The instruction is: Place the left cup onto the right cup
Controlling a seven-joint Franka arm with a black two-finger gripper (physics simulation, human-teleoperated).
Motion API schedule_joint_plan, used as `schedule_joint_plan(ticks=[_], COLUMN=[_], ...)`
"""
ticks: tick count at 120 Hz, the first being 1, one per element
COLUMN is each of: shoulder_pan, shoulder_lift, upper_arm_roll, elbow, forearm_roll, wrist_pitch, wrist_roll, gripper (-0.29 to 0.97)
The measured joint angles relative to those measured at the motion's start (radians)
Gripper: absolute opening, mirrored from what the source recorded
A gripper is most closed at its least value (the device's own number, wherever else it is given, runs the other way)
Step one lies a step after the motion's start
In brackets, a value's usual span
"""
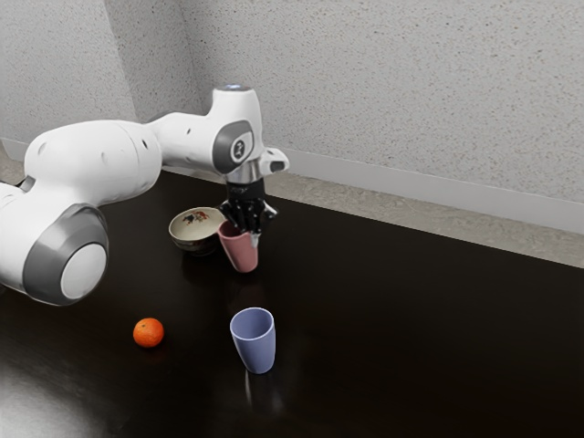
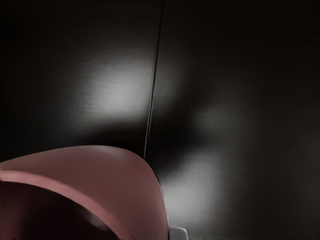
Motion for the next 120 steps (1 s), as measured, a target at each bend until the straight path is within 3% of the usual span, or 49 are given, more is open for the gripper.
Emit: schedule_joint_plan(ticks=[69, 120], shoulder_pan=[-0.102, -0.197], shoulder_lift=[-0.194, -0.337], upper_arm_roll=[0.022, 0.019], elbow=[-0.034, -0.231], forearm_roll=[0.053, 0.066], wrist_pitch=[-0.039, -0.046], wrist_roll=[-0.005, -0.014], gripper=[-0.10, -0.10])
